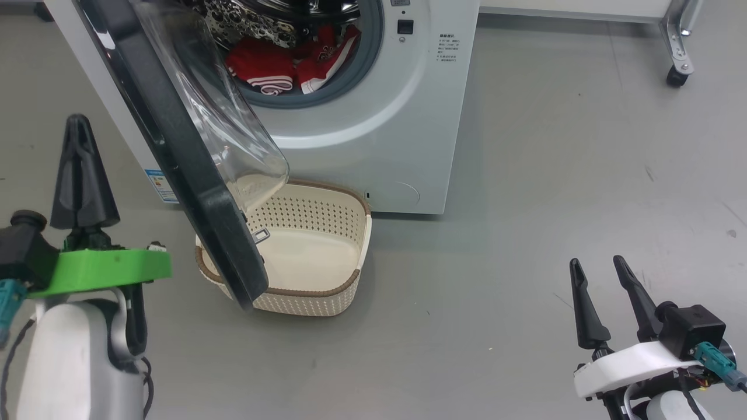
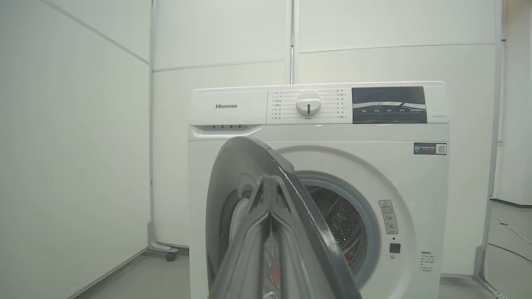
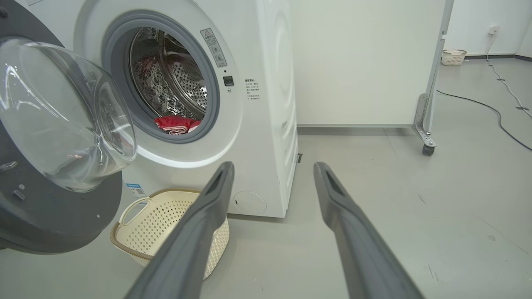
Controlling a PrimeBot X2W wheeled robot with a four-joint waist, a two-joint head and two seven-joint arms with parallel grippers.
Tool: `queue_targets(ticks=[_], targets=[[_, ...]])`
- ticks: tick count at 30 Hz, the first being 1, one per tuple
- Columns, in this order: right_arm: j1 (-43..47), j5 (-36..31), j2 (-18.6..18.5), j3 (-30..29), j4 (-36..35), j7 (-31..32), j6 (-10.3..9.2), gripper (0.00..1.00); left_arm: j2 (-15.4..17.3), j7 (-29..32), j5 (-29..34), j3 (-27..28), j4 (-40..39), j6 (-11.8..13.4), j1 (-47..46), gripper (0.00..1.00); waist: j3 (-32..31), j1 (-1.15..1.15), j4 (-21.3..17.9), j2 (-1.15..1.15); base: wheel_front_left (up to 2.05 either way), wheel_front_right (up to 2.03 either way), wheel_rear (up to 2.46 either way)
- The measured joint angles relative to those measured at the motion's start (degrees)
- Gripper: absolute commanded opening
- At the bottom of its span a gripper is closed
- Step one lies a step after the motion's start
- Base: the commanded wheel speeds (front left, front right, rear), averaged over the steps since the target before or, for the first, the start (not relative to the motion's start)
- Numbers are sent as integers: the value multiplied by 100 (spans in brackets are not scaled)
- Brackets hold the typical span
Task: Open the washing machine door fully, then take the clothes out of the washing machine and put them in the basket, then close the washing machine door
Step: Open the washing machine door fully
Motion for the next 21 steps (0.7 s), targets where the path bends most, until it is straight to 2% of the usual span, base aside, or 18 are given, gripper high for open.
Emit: queue_targets(ticks=[10,21], targets=[[1,-25,56,-15,53,0,64,100,92,-3,100,-149,-416,-97,-628,0,-16,0,-68,0,0,0,0],[1,-78,118,-18,107,0,91,100,74,445,192,-980,-250,-254,-686,0,-2,0,-178,0,0,0,0]])
